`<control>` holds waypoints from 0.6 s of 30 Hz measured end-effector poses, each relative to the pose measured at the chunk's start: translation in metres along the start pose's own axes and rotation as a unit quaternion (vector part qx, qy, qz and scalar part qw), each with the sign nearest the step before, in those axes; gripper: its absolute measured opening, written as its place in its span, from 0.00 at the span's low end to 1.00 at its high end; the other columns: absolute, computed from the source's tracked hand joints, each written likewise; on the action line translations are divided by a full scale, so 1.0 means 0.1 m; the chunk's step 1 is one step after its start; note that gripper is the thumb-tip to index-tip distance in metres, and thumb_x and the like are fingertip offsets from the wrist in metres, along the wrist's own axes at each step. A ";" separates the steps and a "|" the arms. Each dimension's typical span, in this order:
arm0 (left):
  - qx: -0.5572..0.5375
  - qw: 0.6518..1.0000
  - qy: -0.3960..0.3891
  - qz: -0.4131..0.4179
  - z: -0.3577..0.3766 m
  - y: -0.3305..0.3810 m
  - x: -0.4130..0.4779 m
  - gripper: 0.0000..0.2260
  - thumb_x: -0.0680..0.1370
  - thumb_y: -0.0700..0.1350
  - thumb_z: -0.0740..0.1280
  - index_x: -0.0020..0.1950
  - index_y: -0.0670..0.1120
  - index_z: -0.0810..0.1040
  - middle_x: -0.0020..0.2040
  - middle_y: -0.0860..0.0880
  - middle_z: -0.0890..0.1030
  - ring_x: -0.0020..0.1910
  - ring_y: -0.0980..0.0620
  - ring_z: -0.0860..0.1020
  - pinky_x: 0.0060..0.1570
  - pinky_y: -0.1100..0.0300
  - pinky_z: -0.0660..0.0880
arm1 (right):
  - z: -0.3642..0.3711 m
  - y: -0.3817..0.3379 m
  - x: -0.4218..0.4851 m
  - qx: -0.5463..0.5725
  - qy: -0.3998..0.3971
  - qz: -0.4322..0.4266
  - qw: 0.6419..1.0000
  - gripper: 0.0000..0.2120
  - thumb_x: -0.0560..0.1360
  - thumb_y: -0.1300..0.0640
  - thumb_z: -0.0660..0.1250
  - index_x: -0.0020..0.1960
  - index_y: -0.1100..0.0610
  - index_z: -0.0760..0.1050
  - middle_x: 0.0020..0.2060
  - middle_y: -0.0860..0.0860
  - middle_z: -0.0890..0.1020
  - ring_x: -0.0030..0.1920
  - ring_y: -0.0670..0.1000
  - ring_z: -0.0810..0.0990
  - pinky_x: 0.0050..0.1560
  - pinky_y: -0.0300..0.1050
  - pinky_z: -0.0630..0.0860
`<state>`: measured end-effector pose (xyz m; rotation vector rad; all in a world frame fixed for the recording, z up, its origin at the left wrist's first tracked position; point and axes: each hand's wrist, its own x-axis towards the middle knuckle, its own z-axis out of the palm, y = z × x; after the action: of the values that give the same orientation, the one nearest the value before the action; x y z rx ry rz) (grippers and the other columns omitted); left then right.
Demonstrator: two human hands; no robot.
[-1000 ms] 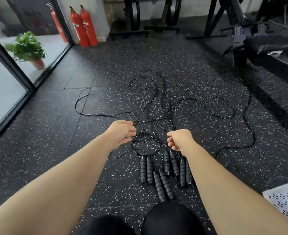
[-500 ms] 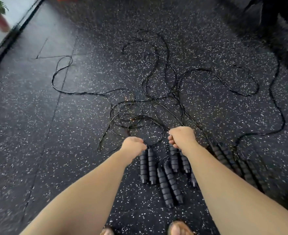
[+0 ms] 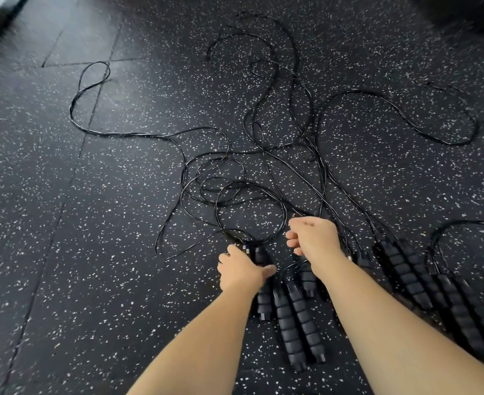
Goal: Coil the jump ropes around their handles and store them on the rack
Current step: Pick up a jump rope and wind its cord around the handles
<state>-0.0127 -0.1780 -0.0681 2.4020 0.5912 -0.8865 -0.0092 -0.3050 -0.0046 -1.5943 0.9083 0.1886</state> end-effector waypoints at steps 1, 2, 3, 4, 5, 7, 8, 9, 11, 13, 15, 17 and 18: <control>0.020 1.000 0.005 0.001 0.04 -0.01 0.01 0.42 0.66 0.60 0.78 0.70 0.45 0.60 0.69 0.44 0.65 0.71 0.43 0.64 0.62 0.48 0.70 | 0.00 0.02 0.00 0.003 0.000 0.000 1.000 0.07 0.77 0.62 0.63 0.42 0.56 0.78 0.33 0.52 0.80 0.31 0.48 0.76 0.30 0.40 0.72; 0.042 0.999 0.009 0.006 0.08 -0.03 0.02 0.42 0.66 0.60 0.78 0.70 0.45 0.61 0.69 0.45 0.66 0.71 0.44 0.64 0.61 0.49 0.71 | 0.00 0.04 0.01 0.005 -0.001 -0.001 1.000 0.07 0.77 0.62 0.63 0.42 0.55 0.77 0.33 0.52 0.80 0.31 0.48 0.77 0.30 0.40 0.72; 0.060 0.998 0.016 0.015 0.10 -0.04 0.03 0.41 0.67 0.60 0.77 0.69 0.45 0.61 0.68 0.45 0.66 0.70 0.44 0.64 0.60 0.49 0.71 | 0.01 0.07 0.01 0.004 -0.002 -0.003 1.000 0.07 0.77 0.62 0.63 0.42 0.55 0.77 0.33 0.52 0.80 0.31 0.48 0.77 0.30 0.40 0.72; 0.071 0.997 0.022 0.023 0.12 -0.04 0.04 0.39 0.68 0.59 0.77 0.69 0.44 0.61 0.68 0.45 0.67 0.69 0.44 0.65 0.60 0.50 0.71 | 0.01 0.09 0.01 0.003 -0.004 -0.003 1.000 0.07 0.77 0.62 0.63 0.42 0.55 0.78 0.33 0.52 0.81 0.31 0.48 0.77 0.30 0.40 0.72; 0.074 0.997 0.025 0.028 0.12 -0.05 0.05 0.38 0.68 0.58 0.76 0.68 0.44 0.61 0.68 0.45 0.67 0.69 0.44 0.66 0.60 0.49 0.71 | 0.02 0.10 0.01 0.001 -0.005 -0.003 1.000 0.07 0.77 0.62 0.63 0.42 0.56 0.78 0.33 0.52 0.81 0.31 0.49 0.77 0.30 0.40 0.72; 0.074 0.997 0.023 0.031 0.12 -0.06 0.06 0.36 0.69 0.57 0.75 0.68 0.43 0.62 0.67 0.45 0.68 0.68 0.44 0.67 0.60 0.50 0.71 | 0.02 0.12 0.01 -0.002 -0.006 -0.003 1.000 0.06 0.77 0.62 0.63 0.43 0.56 0.79 0.33 0.52 0.81 0.31 0.49 0.77 0.31 0.41 0.72; 0.075 0.996 0.023 0.030 0.11 -0.07 0.07 0.36 0.69 0.57 0.75 0.68 0.43 0.62 0.67 0.45 0.68 0.68 0.44 0.67 0.59 0.51 0.71 | 0.02 0.12 0.01 -0.003 -0.006 -0.003 1.000 0.06 0.76 0.62 0.63 0.44 0.56 0.79 0.33 0.52 0.81 0.31 0.48 0.77 0.31 0.41 0.72; 0.075 0.996 0.026 0.030 0.08 -0.09 0.06 0.36 0.70 0.58 0.75 0.67 0.43 0.61 0.67 0.45 0.68 0.68 0.44 0.68 0.59 0.51 0.72 | 0.02 0.11 0.01 -0.005 -0.007 -0.004 1.000 0.06 0.76 0.62 0.63 0.44 0.56 0.79 0.33 0.52 0.81 0.31 0.48 0.77 0.31 0.41 0.73; 0.062 0.997 0.033 0.031 0.00 -0.15 0.05 0.35 0.71 0.59 0.74 0.67 0.42 0.61 0.66 0.45 0.68 0.67 0.44 0.69 0.57 0.51 0.72 | 0.03 0.07 -0.02 -0.011 -0.011 -0.007 1.000 0.06 0.76 0.62 0.63 0.43 0.56 0.79 0.34 0.52 0.81 0.32 0.48 0.77 0.32 0.41 0.73; 0.059 0.996 0.043 0.043 -0.13 -0.22 0.00 0.34 0.72 0.60 0.73 0.66 0.43 0.62 0.65 0.45 0.68 0.65 0.44 0.71 0.55 0.50 0.72 | 0.04 -0.02 -0.07 -0.017 -0.014 -0.011 1.000 0.06 0.76 0.62 0.64 0.44 0.57 0.79 0.34 0.52 0.81 0.31 0.48 0.77 0.31 0.40 0.73; 0.079 0.993 0.056 0.063 -0.35 -0.27 -0.10 0.32 0.71 0.60 0.72 0.64 0.44 0.63 0.63 0.46 0.70 0.62 0.44 0.73 0.53 0.51 0.72 | 0.03 -0.16 -0.14 -0.025 -0.021 -0.021 0.999 0.06 0.76 0.62 0.63 0.45 0.58 0.79 0.33 0.52 0.81 0.30 0.48 0.77 0.30 0.39 0.72; 0.102 0.988 0.072 0.088 -0.65 -0.29 -0.26 0.29 0.69 0.61 0.72 0.59 0.46 0.65 0.58 0.49 0.73 0.56 0.46 0.76 0.49 0.53 0.73 | 0.00 -0.36 -0.26 -0.031 -0.033 -0.037 0.998 0.06 0.75 0.63 0.63 0.45 0.60 0.79 0.33 0.53 0.81 0.30 0.48 0.76 0.28 0.39 0.71; 0.113 0.986 0.078 0.097 -0.83 -0.29 -0.36 0.27 0.68 0.60 0.71 0.57 0.47 0.65 0.55 0.50 0.74 0.52 0.47 0.77 0.46 0.54 0.72 | -0.02 -0.48 -0.34 -0.034 -0.039 -0.046 0.998 0.06 0.75 0.64 0.63 0.45 0.60 0.79 0.33 0.54 0.80 0.29 0.48 0.75 0.28 0.38 0.70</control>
<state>-0.0153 -0.1145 0.0024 2.6974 0.3180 -0.7213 -0.0023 -0.2941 0.0528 -1.6755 0.7738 0.2171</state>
